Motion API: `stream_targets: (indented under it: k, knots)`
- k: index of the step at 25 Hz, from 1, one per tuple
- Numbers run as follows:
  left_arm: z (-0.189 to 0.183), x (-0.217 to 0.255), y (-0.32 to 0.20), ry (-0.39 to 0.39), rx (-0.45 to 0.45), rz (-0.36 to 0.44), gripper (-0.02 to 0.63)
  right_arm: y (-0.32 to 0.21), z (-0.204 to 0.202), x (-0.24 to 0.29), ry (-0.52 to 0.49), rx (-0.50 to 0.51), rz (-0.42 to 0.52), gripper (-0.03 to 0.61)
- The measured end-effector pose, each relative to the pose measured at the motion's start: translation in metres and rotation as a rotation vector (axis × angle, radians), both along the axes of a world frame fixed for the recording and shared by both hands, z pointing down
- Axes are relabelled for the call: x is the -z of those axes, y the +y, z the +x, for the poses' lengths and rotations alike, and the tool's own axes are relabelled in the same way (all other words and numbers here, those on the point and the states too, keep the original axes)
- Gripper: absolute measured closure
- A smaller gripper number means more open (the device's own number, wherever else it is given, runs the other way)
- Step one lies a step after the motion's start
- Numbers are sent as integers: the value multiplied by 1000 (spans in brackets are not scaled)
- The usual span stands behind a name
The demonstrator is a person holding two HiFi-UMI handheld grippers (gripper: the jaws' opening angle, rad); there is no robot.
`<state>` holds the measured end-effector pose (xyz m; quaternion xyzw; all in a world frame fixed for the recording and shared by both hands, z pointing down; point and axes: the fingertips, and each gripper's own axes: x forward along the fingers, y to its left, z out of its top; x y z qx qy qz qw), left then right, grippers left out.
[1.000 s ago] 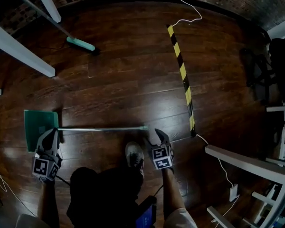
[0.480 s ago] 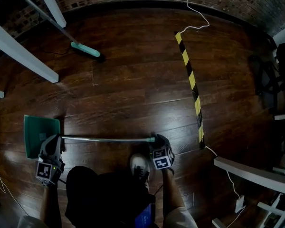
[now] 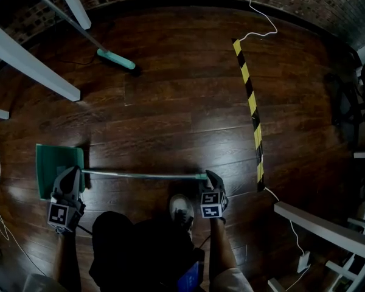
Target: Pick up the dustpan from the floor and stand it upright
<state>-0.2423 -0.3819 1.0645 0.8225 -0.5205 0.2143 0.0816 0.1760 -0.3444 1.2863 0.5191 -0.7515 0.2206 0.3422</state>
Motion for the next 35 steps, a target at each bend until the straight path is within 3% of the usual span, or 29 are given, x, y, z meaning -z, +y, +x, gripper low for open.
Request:
stream_targets:
  k: [5,10,20,26,31,35]
  knots:
    - [2,55,-1,14,28,-14,621,-8,19,76,31,-121,44,502]
    - [-5,126,22,20,47,-22,621,2,42,161,133,-165,29,500]
    - [2,256,35,57,53,-124,621,21,58,288,320,-169,-63,499]
    - [21,329,28,81,15,-83,621,33,72,349,437,-219,-129,497]
    - [59,374,26,81,-54,-98,621,36,57,396,454,-217,-156,450]
    - [82,408,26,121,-80,-99,621,42,28,412,489,-125,-201,427]
